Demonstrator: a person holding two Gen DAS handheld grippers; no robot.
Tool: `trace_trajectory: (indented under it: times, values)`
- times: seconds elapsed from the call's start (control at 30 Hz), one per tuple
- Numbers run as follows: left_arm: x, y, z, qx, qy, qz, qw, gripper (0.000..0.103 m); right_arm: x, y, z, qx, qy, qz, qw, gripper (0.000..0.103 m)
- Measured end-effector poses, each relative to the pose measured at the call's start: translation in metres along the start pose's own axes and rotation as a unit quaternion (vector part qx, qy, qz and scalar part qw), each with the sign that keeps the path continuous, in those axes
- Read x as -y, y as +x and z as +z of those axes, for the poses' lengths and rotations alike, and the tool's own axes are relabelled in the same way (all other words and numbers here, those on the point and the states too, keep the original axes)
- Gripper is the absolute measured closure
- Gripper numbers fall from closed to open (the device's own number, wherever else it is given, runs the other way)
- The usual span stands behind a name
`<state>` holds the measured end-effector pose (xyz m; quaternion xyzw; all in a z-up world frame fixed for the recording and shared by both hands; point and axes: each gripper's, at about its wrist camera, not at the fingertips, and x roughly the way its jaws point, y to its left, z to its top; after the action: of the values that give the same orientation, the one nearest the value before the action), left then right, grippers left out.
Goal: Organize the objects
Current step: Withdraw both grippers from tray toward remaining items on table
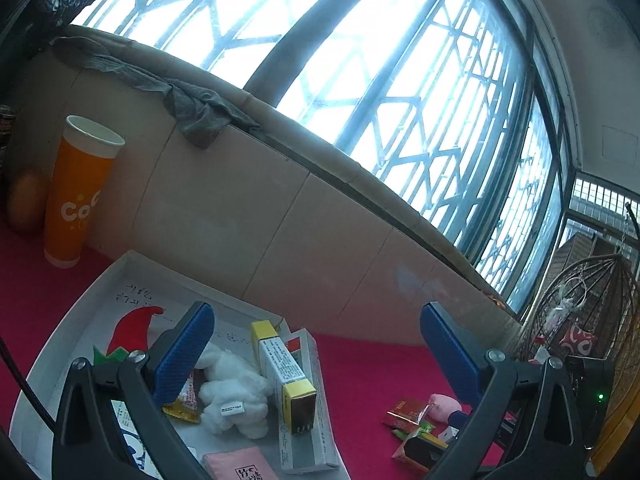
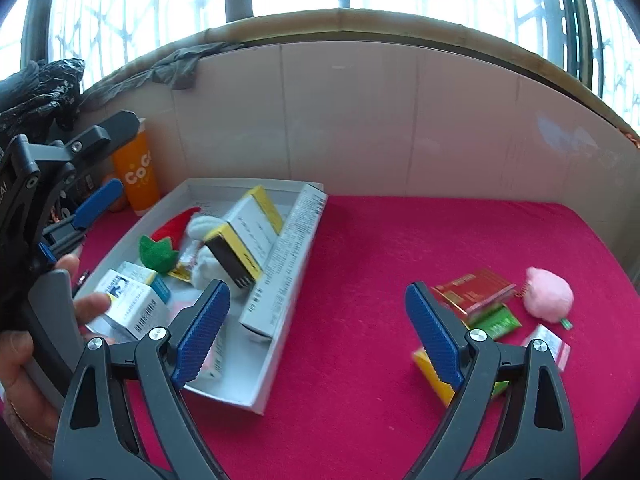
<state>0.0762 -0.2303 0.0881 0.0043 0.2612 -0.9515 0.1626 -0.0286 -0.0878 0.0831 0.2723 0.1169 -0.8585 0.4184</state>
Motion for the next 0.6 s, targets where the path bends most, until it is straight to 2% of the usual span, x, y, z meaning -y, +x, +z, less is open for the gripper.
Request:
trace_trajectory:
  times: [0.2, 0.37, 0.5, 0.6]
  values:
    - [0.015, 0.001, -0.004, -0.011, 0.013, -0.025, 0.9995, 0.0, 0.031, -0.017, -0.015, 0.009, 0.024, -0.029, 0.999, 0.013]
    - [0.035, 0.005, -0.012, -0.028, 0.054, -0.029, 0.9977, 0.0, 0.069, -0.036, -0.016, 0.033, 0.063, -0.069, 0.995, 0.013]
    - [0.046, 0.013, -0.022, -0.056, 0.062, -0.027, 0.9962, 0.0, 0.096, -0.042, -0.017, 0.038, 0.098, -0.095, 0.99, 0.013]
    - [0.059, 0.018, -0.032, -0.084, 0.072, -0.051, 0.9926, 0.0, 0.115, -0.043, -0.023, 0.029, 0.121, -0.11, 0.986, 0.013]
